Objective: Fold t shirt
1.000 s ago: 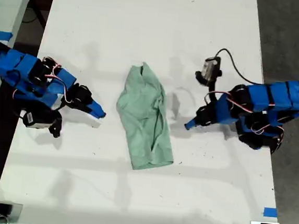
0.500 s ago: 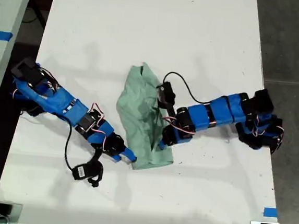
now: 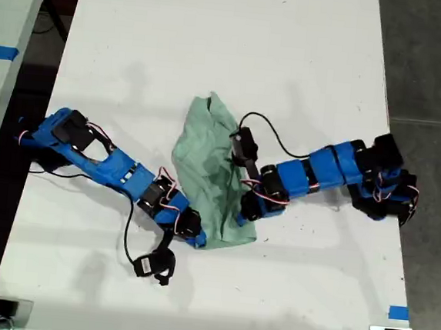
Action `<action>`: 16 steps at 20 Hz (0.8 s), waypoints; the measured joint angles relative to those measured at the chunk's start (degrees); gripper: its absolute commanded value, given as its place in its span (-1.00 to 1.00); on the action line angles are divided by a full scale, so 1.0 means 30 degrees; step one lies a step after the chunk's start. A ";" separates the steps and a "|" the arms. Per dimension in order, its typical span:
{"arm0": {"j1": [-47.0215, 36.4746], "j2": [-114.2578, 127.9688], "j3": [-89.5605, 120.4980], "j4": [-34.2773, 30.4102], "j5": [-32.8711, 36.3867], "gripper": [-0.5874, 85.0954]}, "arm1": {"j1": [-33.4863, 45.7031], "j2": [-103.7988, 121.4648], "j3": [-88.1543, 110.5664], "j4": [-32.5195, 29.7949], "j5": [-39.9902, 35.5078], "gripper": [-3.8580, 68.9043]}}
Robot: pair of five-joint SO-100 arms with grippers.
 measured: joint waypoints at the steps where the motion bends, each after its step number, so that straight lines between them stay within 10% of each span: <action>1: 0.0000 -0.0029 -0.0117 0.0117 0.0088 -0.99 | -0.0176 -0.0176 0.0000 -0.0205 0.0029 -0.28; 8: 0.0205 0.0293 -0.0557 0.2520 0.0645 -0.99 | -0.1523 -0.2168 -0.0322 -0.2900 0.0908 -0.22; 11: 0.0205 0.0410 -0.0586 0.2900 0.0732 -0.99 | -0.1963 -0.3428 -0.1846 -0.3311 0.1055 -0.89; 16: 0.0527 0.0586 -0.0791 0.3428 0.1260 -0.99 | -0.2080 -0.4805 -0.3252 -0.3311 0.0908 -0.89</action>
